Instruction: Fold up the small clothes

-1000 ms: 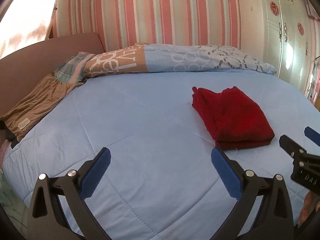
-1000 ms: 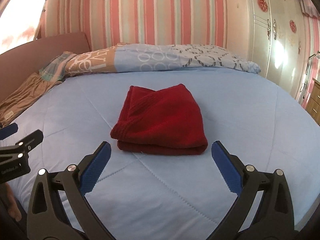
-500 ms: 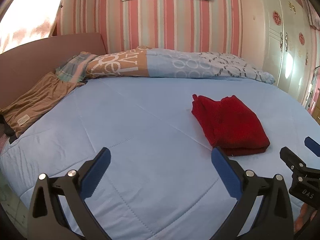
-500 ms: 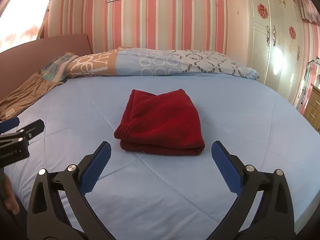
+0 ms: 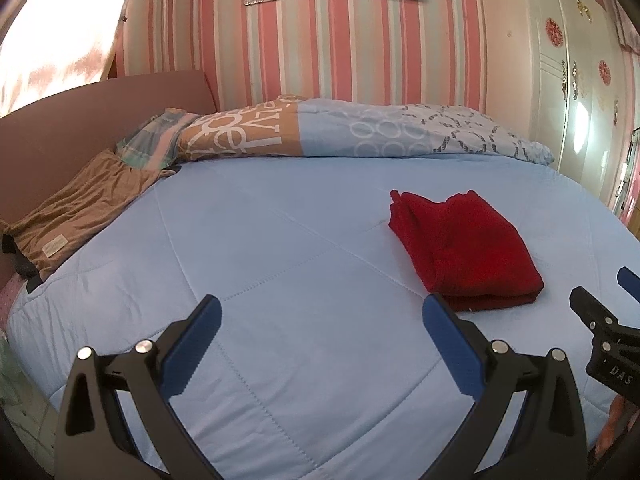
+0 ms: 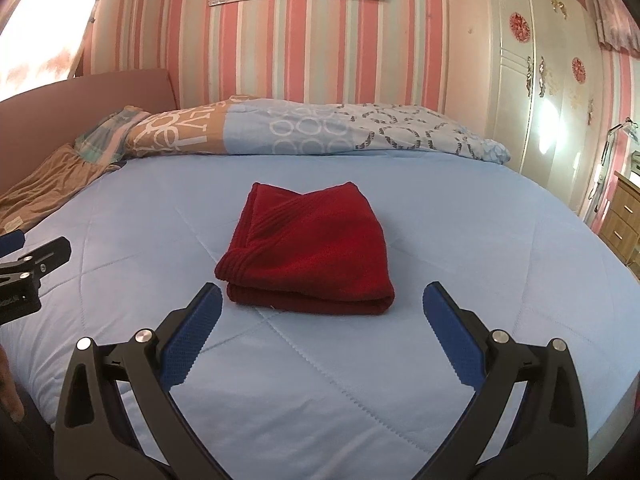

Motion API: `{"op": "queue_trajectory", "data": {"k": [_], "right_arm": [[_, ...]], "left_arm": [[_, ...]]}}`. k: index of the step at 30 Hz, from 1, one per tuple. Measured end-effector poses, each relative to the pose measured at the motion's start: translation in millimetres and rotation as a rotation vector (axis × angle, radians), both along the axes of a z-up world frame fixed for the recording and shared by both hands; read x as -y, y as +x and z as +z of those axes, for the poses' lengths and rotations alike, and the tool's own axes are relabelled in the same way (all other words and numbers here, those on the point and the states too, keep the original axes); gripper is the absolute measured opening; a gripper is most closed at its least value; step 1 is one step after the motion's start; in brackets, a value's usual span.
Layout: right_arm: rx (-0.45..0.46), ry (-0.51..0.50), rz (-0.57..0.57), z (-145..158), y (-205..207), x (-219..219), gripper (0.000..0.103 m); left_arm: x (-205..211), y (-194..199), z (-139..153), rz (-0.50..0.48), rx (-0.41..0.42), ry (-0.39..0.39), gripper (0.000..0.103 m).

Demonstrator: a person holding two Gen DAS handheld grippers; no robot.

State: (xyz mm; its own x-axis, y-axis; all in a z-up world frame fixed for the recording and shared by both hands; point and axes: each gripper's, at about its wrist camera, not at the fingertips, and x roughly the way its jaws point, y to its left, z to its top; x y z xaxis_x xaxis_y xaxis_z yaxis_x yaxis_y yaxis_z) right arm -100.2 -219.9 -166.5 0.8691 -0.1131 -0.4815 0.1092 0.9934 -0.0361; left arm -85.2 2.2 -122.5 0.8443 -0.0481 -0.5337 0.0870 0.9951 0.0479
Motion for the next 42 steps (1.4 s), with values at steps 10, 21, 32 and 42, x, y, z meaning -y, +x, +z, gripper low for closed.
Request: {"op": "queue_trajectory", "data": {"k": [10, 21, 32, 42], "right_arm": [[0.001, -0.001, -0.004, 3.6, 2.1, 1.0, 0.1], [0.009, -0.001, -0.005, 7.8, 3.4, 2.2, 0.1], [0.013, 0.005, -0.011, 9.5, 4.1, 2.4, 0.1], [0.017, 0.006, -0.015, 10.7, 1.8, 4.0, 0.1]], "left_arm": [[-0.2, 0.2, 3.9, 0.005, 0.005, 0.004, 0.101], [-6.7, 4.6, 4.5, 0.02, 0.001, 0.007, 0.101], [-6.4, 5.1, 2.8, 0.019, 0.0, 0.01, 0.101], [-7.5, 4.8, -0.7, 0.015, 0.0, 0.003, 0.101]]}}
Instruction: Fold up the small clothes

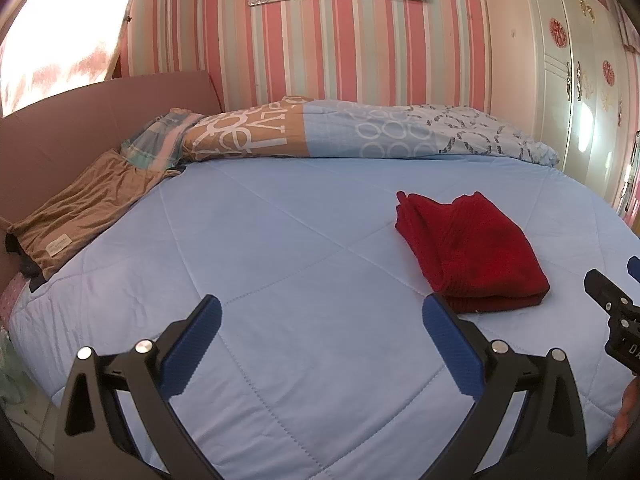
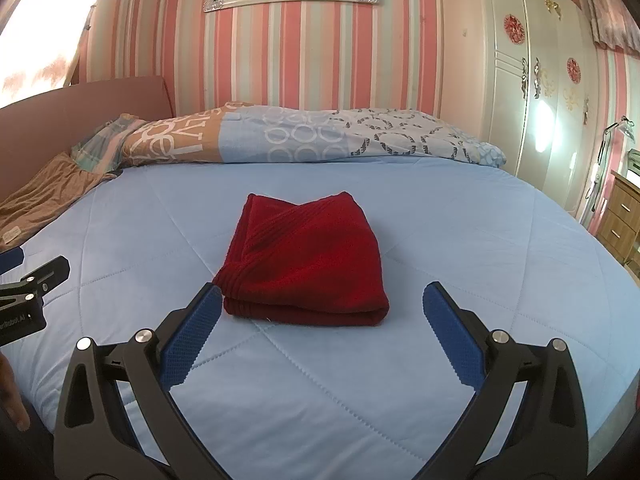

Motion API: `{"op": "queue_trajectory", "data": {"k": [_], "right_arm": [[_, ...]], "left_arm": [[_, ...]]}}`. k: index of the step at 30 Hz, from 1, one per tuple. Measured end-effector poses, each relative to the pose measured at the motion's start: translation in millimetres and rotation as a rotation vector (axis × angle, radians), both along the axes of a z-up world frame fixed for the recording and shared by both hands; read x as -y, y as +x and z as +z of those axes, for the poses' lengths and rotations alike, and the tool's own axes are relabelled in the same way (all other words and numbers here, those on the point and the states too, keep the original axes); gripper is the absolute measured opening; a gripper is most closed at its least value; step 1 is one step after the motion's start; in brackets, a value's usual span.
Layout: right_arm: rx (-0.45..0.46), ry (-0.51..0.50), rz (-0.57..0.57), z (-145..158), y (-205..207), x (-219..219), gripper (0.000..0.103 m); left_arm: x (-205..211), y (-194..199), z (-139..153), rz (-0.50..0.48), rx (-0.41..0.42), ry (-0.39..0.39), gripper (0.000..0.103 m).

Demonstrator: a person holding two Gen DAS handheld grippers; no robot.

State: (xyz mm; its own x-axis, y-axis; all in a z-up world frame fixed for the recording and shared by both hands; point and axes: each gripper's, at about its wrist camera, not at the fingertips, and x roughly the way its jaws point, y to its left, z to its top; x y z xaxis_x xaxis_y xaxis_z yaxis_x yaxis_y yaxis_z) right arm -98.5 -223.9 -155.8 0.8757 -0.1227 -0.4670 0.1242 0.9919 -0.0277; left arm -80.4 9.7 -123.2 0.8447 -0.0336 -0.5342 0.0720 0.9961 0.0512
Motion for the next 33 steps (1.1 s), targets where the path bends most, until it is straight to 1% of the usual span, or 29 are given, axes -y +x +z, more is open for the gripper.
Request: {"op": "queue_trajectory", "data": {"k": [21, 33], "right_arm": [[0.005, -0.008, -0.002, 3.5, -0.6, -1.1, 0.1], [0.007, -0.012, -0.002, 4.5, 0.3, -1.3, 0.1]], "left_arm": [[0.0, -0.2, 0.4, -0.006, 0.013, 0.016, 0.101], [-4.4, 2.0, 1.7, 0.023, 0.025, 0.018, 0.101]]}}
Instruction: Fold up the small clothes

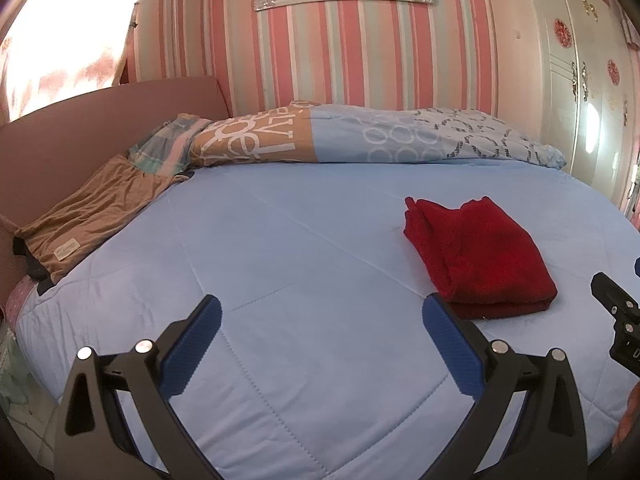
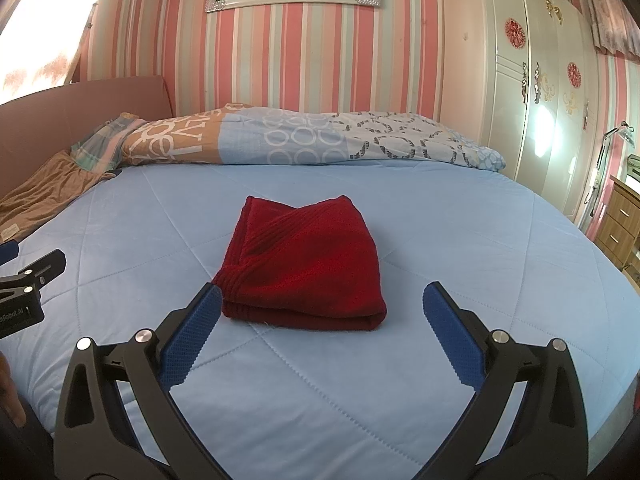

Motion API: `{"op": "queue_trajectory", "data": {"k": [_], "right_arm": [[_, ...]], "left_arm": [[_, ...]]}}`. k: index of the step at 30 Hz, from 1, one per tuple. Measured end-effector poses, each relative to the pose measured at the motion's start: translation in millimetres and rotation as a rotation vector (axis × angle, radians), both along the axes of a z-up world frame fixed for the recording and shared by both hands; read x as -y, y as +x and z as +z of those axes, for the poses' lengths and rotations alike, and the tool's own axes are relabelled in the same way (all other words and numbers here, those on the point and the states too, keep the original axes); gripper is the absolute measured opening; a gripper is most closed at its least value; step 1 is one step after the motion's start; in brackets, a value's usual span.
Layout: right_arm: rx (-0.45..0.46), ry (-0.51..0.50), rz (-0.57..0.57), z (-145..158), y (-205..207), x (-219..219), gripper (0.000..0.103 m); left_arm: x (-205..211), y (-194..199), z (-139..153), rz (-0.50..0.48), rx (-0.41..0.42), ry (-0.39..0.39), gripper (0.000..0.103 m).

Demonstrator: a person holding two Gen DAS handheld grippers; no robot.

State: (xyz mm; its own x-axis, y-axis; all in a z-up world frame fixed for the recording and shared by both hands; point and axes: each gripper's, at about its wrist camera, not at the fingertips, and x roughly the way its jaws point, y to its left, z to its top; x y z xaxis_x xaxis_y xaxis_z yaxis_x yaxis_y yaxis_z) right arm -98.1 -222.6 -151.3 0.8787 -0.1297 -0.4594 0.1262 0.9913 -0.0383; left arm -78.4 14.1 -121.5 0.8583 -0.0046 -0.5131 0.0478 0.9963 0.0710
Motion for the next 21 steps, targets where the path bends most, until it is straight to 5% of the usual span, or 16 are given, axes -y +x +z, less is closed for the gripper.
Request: {"op": "queue_trajectory", "data": {"k": [21], "right_arm": [[-0.002, 0.0, -0.001, 0.2, 0.6, 0.2, 0.1]], "left_arm": [[1.6, -1.4, 3.1, -0.012, -0.008, 0.007, 0.101]]}}
